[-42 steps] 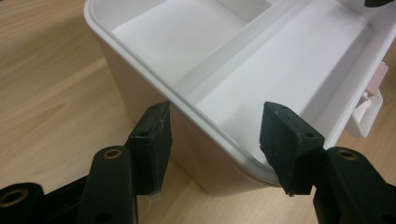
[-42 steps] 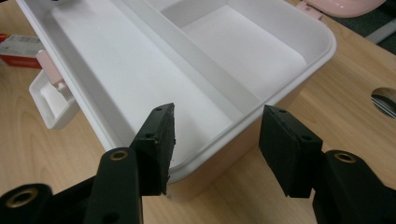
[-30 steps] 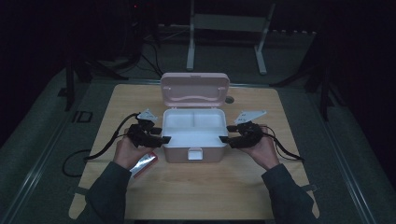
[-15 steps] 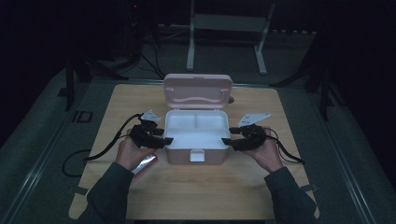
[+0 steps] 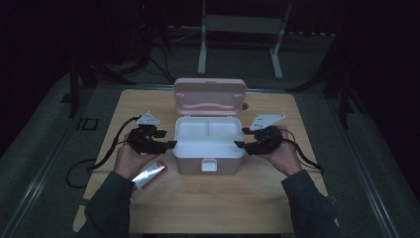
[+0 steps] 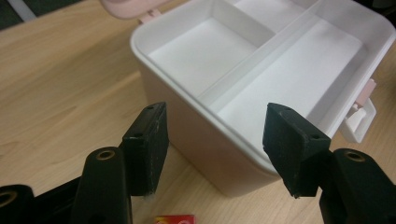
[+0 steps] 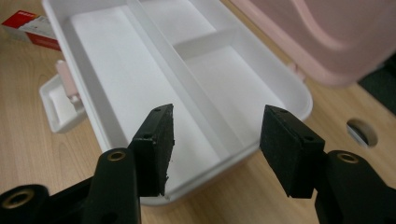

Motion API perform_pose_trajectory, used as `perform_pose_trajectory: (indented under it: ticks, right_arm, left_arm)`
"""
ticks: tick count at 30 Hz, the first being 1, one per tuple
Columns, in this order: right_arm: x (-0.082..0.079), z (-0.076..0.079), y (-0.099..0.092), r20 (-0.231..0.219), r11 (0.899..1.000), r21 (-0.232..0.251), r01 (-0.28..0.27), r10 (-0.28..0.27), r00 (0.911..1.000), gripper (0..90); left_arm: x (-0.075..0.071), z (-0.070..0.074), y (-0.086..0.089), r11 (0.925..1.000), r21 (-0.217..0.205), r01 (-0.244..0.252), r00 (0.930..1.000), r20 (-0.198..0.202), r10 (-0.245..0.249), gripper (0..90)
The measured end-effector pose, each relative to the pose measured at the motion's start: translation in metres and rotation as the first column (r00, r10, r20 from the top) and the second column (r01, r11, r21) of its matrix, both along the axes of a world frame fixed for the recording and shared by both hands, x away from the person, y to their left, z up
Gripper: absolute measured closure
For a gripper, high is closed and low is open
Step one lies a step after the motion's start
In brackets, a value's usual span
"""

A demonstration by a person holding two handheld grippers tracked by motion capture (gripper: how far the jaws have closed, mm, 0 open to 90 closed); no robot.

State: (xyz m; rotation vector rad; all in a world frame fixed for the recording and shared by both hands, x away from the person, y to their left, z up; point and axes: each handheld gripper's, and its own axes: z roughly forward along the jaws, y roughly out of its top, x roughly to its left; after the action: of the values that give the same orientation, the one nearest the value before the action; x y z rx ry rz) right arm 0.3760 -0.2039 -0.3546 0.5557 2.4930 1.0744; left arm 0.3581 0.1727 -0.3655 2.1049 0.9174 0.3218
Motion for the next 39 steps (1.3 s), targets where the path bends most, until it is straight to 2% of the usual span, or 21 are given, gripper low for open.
perform_pose_trajectory:
  ticks: [1,3,7,12,16,17,18,19,20,21,23,24,26,27,28,29,33,34,37,38,39]
  right_arm:
    - [0.001,0.004,0.004,0.012,0.999,-0.011,-0.032,0.032,0.9994,45.4]
    - [0.002,0.006,0.006,0.017,0.999,-0.017,-0.043,0.044,0.9989,45.5]
    - [0.009,0.012,0.016,0.026,0.997,-0.047,-0.060,0.061,0.9978,47.1]
    - [0.016,0.017,0.026,0.018,0.993,-0.089,-0.080,0.082,0.9964,48.4]
    - [0.025,0.024,0.039,0.008,0.981,-0.150,-0.120,0.123,0.9924,49.9]
    - [0.030,0.028,0.046,0.005,0.974,-0.183,-0.135,0.139,0.9903,50.8]
    - [0.030,0.028,0.046,0.005,0.974,-0.183,-0.135,0.139,0.9903,50.8]
    - [0.034,0.031,0.054,-0.004,0.965,-0.215,-0.148,0.151,0.9885,51.5]
    - [0.034,0.031,0.054,-0.004,0.965,-0.215,-0.148,0.151,0.9885,51.5]
    - [0.036,0.032,0.056,-0.012,0.960,-0.228,-0.161,0.162,0.9867,51.8]
    - [0.041,0.035,0.066,-0.046,0.939,-0.284,-0.194,0.189,0.9809,51.9]
    - [0.043,0.035,0.068,-0.054,0.932,-0.302,-0.201,0.194,0.9795,52.4]
    - [0.046,0.036,0.076,-0.078,0.907,-0.353,-0.229,0.215,0.9735,54.6]
    - [0.046,0.036,0.076,-0.078,0.907,-0.353,-0.229,0.215,0.9735,54.6]
    - [0.047,0.036,0.080,-0.084,0.898,-0.371,-0.237,0.221,0.9715,55.5]
    - [0.051,0.037,0.088,-0.117,0.871,-0.409,-0.271,0.244,0.9626,58.3]
    - [0.056,0.034,0.103,-0.210,0.818,-0.462,-0.344,0.276,0.9380,61.5]
    - [0.057,0.033,0.108,-0.230,0.792,-0.494,-0.360,0.281,0.9319,62.2]
    - [0.058,0.031,0.119,-0.267,0.745,-0.544,-0.387,0.283,0.9211,64.0]
    - [0.059,0.031,0.123,-0.278,0.731,-0.554,-0.397,0.287,0.9167,64.8]
    - [0.059,0.031,0.123,-0.278,0.731,-0.554,-0.397,0.287,0.9167,64.8]
  left_arm:
    - [-0.001,0.001,0.002,1.0000,0.006,-0.002,1.0000,0.002,0.002,40.4]
    - [-0.002,0.002,0.004,1.0000,0.004,0.004,1.0000,0.006,-0.004,40.4]
    - [-0.005,0.001,0.006,0.9990,0.040,0.018,0.9997,0.015,-0.018,39.5]
    - [-0.006,-0.002,0.013,0.9998,0.018,0.005,1.0000,0.007,-0.006,39.5]
    - [-0.009,-0.003,0.018,0.9991,0.041,0.005,0.9999,0.010,-0.005,39.6]
    - [-0.010,-0.003,0.019,0.9986,0.053,0.004,0.9999,0.015,-0.005,39.7]
    - [-0.011,-0.003,0.020,0.9980,0.063,0.004,0.9998,0.018,-0.005,39.7]
    - [-0.012,-0.004,0.021,0.9972,0.075,0.001,0.9998,0.022,-0.003,39.9]
    - [-0.012,-0.004,0.021,0.9972,0.075,0.001,0.9998,0.022,-0.003,39.9]
    - [-0.013,-0.005,0.023,0.9975,0.070,0.005,0.9997,0.023,-0.007,39.9]
    - [-0.014,-0.007,0.025,0.9982,0.057,0.017,0.9997,0.018,-0.018,39.6]
    - [-0.014,-0.008,0.026,0.9980,0.061,0.020,0.9997,0.015,-0.021,39.6]
    - [-0.015,-0.011,0.027,0.9972,0.073,0.016,0.9998,0.008,-0.017,39.6]
    - [-0.015,-0.011,0.027,0.9972,0.073,0.016,0.9998,0.008,-0.017,39.6]
    - [-0.016,-0.012,0.028,0.9960,0.089,0.015,0.9998,0.009,-0.016,39.6]
    - [-0.017,-0.013,0.028,0.9956,0.093,0.013,0.9998,0.013,-0.014,39.6]
    - [-0.019,-0.015,0.029,0.9953,0.096,0.013,0.9997,0.020,-0.015,40.1]
    - [-0.019,-0.016,0.029,0.9951,0.098,0.011,0.9997,0.019,-0.013,40.1]
    - [-0.020,-0.017,0.029,0.9941,0.108,0.012,0.9998,0.016,-0.014,40.2]
    - [-0.020,-0.017,0.029,0.9941,0.108,0.014,0.9998,0.014,-0.015,40.2]
    - [-0.020,-0.017,0.029,0.9941,0.108,0.014,0.9998,0.014,-0.015,40.2]
